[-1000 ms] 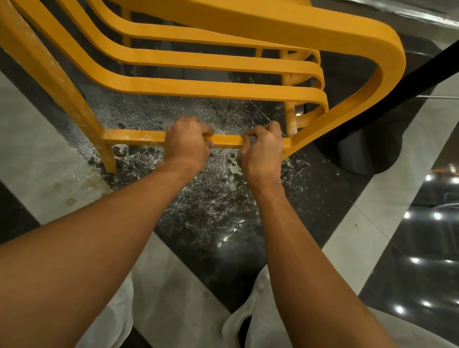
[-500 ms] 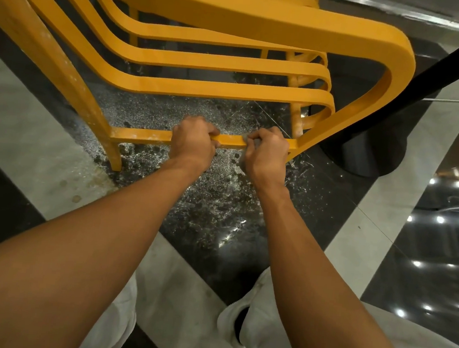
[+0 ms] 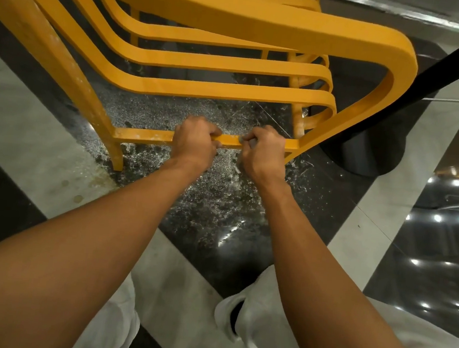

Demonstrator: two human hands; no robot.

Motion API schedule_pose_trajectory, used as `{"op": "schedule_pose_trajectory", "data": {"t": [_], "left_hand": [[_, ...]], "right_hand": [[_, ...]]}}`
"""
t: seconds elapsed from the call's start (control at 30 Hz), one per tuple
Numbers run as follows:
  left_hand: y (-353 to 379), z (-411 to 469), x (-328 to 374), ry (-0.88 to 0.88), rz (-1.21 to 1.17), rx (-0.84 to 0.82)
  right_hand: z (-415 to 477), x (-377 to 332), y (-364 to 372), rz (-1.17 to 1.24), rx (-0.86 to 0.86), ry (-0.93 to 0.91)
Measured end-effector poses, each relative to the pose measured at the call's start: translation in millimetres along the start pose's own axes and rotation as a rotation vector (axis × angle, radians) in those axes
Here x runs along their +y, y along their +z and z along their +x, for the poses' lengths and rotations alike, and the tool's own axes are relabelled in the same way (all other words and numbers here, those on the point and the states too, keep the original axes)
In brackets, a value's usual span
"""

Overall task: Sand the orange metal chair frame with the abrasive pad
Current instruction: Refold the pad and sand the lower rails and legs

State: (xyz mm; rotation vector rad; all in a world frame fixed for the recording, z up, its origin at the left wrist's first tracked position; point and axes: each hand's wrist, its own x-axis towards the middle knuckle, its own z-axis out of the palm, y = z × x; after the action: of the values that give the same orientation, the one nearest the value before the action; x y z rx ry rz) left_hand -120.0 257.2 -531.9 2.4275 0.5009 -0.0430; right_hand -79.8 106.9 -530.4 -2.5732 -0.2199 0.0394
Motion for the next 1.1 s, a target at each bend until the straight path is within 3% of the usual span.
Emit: {"op": "schedule_pose_trajectory", "data": {"t": [0.07,0.2,0.33,0.47,0.63,0.77,0.9,1.1], "left_hand": [[-2.7,0.1,-2.2,0.019,-0.004,-0.015],[-7.0,0.7,-4.5,0.033,-0.028,-0.031],[-10.6,-2.0,-5.7,0.025,-0.053,-0.050],[-11.1,-3.6,-6.2,0.042,-0.038,-0.025],[-12.6,-3.2,-7.5,0.049,-0.035,-0.031],[-13.1,-3.8,-9.9,0.059,-0.029,-0.031],[-18.7,-7.8,-12.3,0.071,-0.008,-0.036],[-20.7,-19.6,-28.0,0.036,0.018,0.029]], "right_hand": [[4.7,1.7,0.0,0.001,0.046,0.075],[-4.1,-5.8,8.0,-0.001,-0.013,-0.043],[5.8,-1.2,1.5,-0.018,0.049,0.113],[-0.3,-14.0,8.5,-0.022,-0.005,0.051],[9.1,-9.8,3.9,0.017,0.109,0.232],[-5.9,-19.8,11.0,0.011,0.061,0.114],[1.9,-8.2,3.2,0.013,0.098,0.189],[-4.6,-13.5,6.3,-0.011,-0.017,0.067]]}}
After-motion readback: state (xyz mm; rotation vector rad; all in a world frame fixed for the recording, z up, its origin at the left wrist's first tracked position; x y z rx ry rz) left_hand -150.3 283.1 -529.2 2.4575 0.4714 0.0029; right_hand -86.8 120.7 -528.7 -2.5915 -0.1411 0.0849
